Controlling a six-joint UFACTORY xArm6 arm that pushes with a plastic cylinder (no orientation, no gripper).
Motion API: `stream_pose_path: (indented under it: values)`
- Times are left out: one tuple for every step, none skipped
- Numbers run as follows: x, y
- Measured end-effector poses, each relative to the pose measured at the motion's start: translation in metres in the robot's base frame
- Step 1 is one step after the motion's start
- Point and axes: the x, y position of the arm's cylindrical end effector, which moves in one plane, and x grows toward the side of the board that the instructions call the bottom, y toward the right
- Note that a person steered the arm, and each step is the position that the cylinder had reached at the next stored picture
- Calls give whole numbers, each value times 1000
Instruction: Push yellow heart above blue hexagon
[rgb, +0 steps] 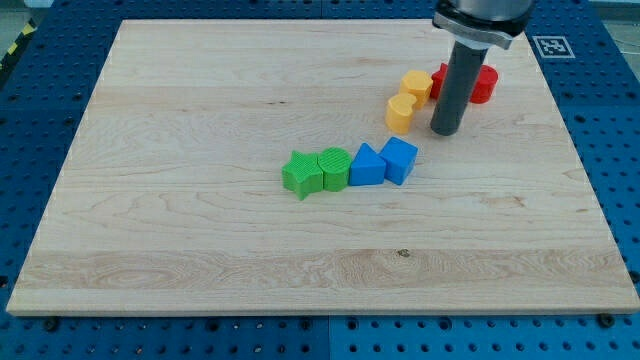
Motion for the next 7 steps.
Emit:
stream_pose_path:
  values:
    - [1, -8]
    - [15, -6]
    - [14, -20]
    - [2, -34]
    - [2, -34]
    - [-8, -34]
    - [-21, -35]
